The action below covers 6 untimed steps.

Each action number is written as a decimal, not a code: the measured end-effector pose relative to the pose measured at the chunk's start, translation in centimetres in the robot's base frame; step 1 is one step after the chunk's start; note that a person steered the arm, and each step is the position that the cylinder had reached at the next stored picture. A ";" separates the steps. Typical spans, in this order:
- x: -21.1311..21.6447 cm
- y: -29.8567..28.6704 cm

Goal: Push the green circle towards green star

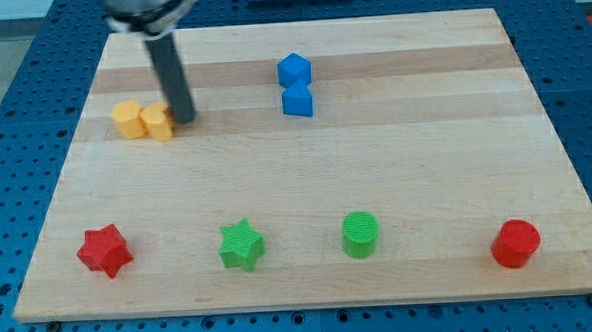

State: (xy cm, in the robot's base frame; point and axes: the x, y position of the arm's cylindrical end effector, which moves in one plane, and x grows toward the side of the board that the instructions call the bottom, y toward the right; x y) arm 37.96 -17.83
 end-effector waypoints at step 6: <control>18.2 20.6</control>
